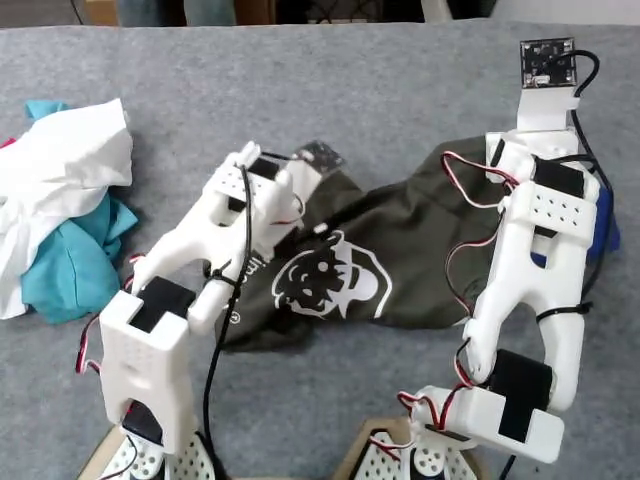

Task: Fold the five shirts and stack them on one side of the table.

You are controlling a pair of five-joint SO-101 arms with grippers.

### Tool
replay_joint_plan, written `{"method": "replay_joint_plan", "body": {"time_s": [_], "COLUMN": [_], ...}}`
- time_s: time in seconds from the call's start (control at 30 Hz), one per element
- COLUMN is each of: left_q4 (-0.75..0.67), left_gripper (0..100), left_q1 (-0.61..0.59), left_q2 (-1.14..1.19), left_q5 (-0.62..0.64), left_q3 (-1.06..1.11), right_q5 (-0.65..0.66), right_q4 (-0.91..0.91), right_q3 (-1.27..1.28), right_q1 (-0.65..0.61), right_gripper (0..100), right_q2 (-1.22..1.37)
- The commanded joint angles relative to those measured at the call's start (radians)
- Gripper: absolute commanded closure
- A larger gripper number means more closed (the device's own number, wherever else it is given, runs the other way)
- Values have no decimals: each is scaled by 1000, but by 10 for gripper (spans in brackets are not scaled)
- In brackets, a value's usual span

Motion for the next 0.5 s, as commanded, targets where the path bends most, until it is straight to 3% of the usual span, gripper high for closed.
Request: {"method": "replay_joint_plan", "body": {"time_s": [0.0,0.17,0.33,0.47], "left_q4": [92,285,489,494], "left_gripper": [972,972,972,972], "left_q1": [-22,-41,-56,-119], "left_q2": [-12,-12,-12,-43], "left_q5": [8,8,8,86], "left_q3": [-171,-467,-860,-1106], "right_q5": [0,-15,-117,-141], "right_q4": [-15,57,124,229], "right_q3": [-53,-94,-186,-323], "right_q1": [-9,-12,-14,-14], "right_gripper": [970,971,985,985], "right_q2": [-15,-90,-176,-199]}}
